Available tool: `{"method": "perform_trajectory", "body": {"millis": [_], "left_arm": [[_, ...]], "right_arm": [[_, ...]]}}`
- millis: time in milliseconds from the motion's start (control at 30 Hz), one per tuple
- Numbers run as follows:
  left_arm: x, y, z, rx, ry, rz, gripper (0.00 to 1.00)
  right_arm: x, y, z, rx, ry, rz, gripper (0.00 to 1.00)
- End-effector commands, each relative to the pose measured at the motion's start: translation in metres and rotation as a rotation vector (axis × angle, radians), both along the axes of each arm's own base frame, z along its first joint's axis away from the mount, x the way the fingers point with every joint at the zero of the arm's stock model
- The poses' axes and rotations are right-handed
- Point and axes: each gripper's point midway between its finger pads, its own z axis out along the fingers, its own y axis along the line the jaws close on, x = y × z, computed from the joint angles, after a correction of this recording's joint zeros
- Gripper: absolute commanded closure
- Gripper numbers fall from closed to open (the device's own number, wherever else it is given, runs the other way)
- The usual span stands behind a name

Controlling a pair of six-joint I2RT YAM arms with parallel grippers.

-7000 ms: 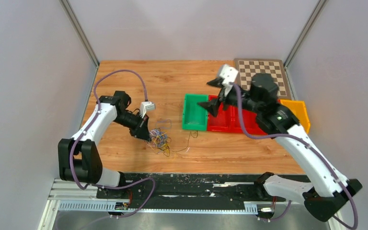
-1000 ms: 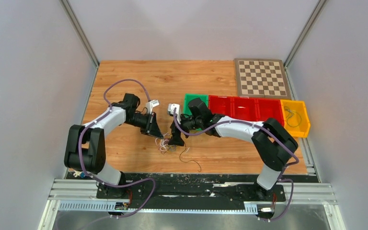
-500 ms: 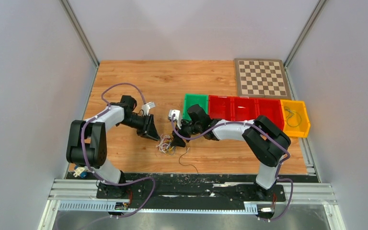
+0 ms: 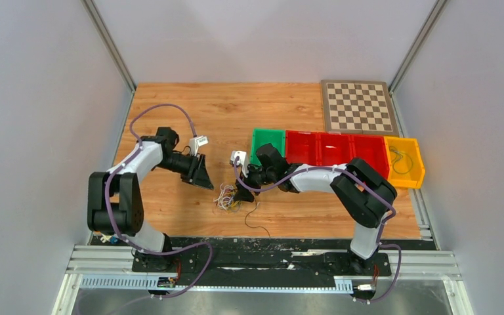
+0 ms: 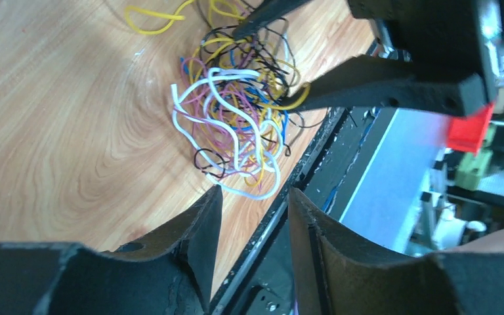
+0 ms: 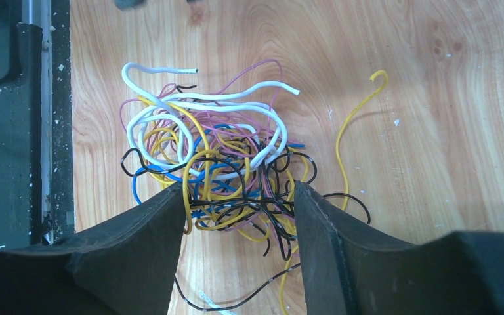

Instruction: Untangle the cables

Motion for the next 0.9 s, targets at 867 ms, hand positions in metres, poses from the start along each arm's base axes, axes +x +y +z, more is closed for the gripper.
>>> {"method": "perform_trajectory", "body": {"millis": [867], "left_arm": [[-0.03,-0.01,-0.014,0.09,-0.906,-0.314,0.48]], "right_arm": [[-0.001,0.012,0.009,0.037,0.039,0.008,0.41]]}}
